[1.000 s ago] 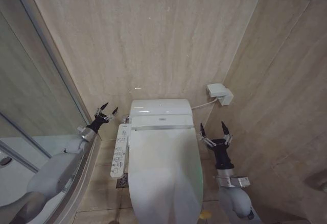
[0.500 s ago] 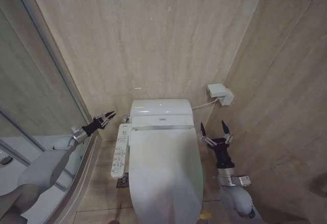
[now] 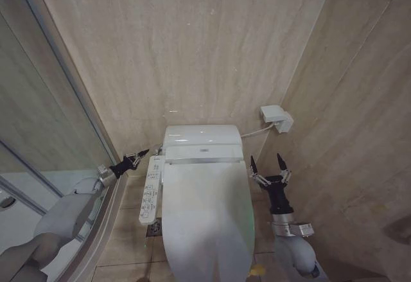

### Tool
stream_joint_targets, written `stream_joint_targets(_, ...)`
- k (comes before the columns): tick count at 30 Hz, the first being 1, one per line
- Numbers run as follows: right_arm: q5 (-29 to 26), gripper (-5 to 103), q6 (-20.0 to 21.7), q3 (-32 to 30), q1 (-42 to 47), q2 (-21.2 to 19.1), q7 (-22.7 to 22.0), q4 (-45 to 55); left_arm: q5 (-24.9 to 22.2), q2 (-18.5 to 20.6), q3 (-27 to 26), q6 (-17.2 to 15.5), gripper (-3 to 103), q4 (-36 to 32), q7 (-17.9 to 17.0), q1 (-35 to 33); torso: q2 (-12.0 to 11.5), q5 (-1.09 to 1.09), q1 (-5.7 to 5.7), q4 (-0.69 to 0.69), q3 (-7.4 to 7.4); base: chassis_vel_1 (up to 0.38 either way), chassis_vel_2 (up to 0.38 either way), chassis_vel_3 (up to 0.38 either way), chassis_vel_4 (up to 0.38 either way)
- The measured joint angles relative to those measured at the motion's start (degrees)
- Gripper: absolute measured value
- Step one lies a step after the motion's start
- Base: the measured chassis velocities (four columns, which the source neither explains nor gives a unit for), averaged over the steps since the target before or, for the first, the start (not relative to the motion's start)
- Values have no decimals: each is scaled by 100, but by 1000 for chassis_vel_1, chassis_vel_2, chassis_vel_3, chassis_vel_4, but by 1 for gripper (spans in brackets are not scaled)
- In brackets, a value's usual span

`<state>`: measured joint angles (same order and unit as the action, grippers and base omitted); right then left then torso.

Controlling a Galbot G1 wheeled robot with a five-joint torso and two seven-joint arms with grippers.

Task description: Open the toilet lid, clean the toilet bowl with a toilet brush, close the toilet lid, and flush.

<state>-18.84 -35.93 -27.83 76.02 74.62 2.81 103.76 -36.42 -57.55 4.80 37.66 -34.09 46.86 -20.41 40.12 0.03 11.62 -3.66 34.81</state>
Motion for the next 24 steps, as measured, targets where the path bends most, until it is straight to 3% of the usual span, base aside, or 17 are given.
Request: stream_joint_targets(24,3,100,6,27,-106,100,4,-142,320,-455,231,23,0,650,57,367,0,0,0,-1,0,0,0,0,0)
